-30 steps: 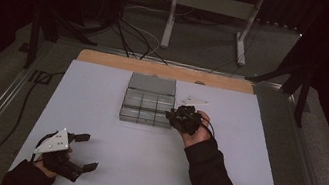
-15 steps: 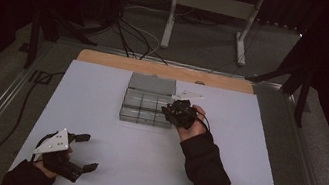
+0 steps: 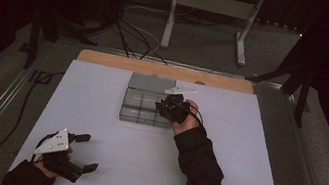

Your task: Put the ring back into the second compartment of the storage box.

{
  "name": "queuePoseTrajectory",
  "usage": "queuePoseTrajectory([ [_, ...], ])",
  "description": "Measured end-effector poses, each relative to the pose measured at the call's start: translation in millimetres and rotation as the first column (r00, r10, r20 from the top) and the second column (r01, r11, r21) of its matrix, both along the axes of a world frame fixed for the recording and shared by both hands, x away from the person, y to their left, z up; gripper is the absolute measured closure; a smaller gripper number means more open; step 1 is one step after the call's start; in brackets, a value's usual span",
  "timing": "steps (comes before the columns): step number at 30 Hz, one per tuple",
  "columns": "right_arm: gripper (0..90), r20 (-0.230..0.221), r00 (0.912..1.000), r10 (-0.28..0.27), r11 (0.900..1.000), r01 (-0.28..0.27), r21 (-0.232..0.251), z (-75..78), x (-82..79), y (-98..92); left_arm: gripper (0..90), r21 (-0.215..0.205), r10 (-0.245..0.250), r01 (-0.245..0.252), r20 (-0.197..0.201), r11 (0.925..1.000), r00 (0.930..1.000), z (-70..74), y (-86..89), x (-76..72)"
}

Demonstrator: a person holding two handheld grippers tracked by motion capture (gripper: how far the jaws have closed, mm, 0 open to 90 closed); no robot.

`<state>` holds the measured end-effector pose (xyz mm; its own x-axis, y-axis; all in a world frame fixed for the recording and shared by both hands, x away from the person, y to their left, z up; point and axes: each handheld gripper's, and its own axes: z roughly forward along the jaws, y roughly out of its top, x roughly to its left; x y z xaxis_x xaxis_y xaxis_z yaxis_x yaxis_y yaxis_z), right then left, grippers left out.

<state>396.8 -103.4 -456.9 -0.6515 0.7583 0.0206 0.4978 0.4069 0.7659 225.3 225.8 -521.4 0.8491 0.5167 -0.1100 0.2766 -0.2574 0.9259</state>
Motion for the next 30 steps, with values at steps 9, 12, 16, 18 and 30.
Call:
queuePoseTrajectory([
  [9,71.9,-0.026,0.9997,-0.002,1.000,0.002,0.016,-8.0,10.8,11.0,0.3,-0.002,0.001,-0.001,0.000,1.0000,1.0000,-0.1,-0.1,-0.1],
  [12,71.9,-0.036,0.9994,0.001,1.000,-0.001,0.015,-11.6,14.6,15.7,0.3,-0.002,-0.001,0.001,-0.001,1.0000,1.0000,0.0,0.0,0.0],
  [16,71.9,-0.044,0.9990,0.007,1.000,-0.007,0.009,-14.7,19.1,22.1,0.3,-0.005,-0.002,0.002,0.002,1.0000,1.0000,0.1,-0.1,-0.2],
  [18,71.8,-0.040,0.9992,0.008,1.000,-0.008,0.006,-15.4,21.3,24.3,0.3,-0.005,0.000,0.000,-0.001,1.0000,1.0000,0.0,0.2,-0.1],
  [30,71.7,-0.071,0.9975,-0.003,1.000,0.003,0.004,-22.8,37.1,32.7,0.3,-0.004,0.000,0.000,0.000,1.0000,1.0000,0.0,0.3,-0.1],
])
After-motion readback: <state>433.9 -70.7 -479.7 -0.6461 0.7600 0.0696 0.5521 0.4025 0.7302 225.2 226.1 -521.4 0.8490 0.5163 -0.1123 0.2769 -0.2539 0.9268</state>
